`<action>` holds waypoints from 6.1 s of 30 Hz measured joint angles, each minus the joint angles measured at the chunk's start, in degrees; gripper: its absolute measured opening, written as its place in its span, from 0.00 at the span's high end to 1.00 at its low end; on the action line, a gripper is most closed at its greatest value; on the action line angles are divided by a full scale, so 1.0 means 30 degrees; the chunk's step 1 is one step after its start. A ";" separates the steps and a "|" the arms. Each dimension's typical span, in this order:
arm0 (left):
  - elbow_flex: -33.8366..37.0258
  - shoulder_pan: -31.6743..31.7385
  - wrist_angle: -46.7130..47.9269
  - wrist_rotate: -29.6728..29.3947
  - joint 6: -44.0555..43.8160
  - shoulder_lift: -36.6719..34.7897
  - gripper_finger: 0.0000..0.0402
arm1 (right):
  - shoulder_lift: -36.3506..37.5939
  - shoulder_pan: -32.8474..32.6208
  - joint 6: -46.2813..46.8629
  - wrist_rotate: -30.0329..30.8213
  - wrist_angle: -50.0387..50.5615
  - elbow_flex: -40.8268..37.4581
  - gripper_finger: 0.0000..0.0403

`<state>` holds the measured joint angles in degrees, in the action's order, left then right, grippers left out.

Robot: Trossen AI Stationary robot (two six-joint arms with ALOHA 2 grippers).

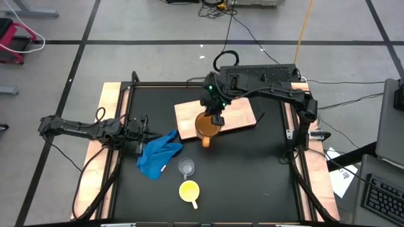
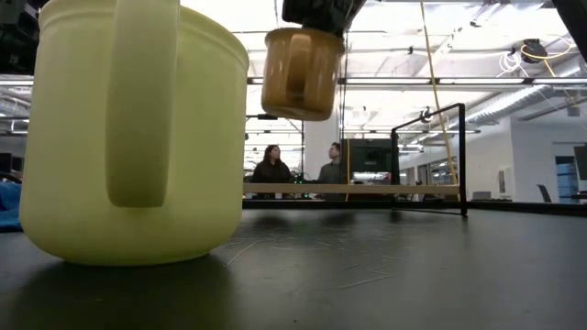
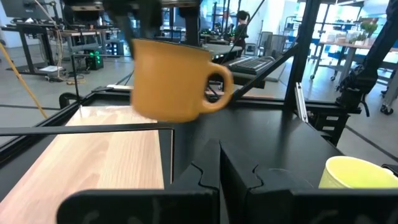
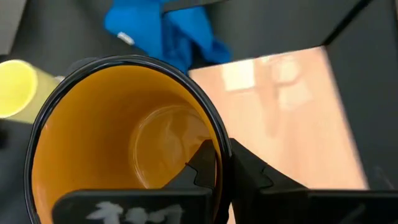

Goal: Stack small to large cups/mugs on shelf
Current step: Put the brown mug on the shelf

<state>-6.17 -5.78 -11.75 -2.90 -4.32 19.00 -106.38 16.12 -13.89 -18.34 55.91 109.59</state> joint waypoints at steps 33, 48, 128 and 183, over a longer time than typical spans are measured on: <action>0.0000 0.0005 0.0001 -0.0007 0.0525 0.0000 0.99 | -0.2364 0.2230 -0.4526 -0.1159 0.1281 0.1638 0.97; 0.0000 0.0004 0.0037 -0.0007 0.0476 0.0036 0.99 | -0.2954 0.2434 -0.3672 0.0094 0.0532 0.1627 0.97; 0.0000 0.0001 0.1030 -0.0007 0.0509 0.0034 0.99 | -0.3486 0.2644 -0.2435 -0.0891 -0.2880 -0.1498 0.97; 0.0000 0.0000 0.0984 -0.0007 0.0481 0.0029 0.95 | -0.3690 0.2746 -0.2133 -0.0993 -0.3132 -0.1549 0.74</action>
<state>-6.17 -5.78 -8.80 -2.92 -2.87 19.09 -117.45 24.36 -20.29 -21.32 46.51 104.95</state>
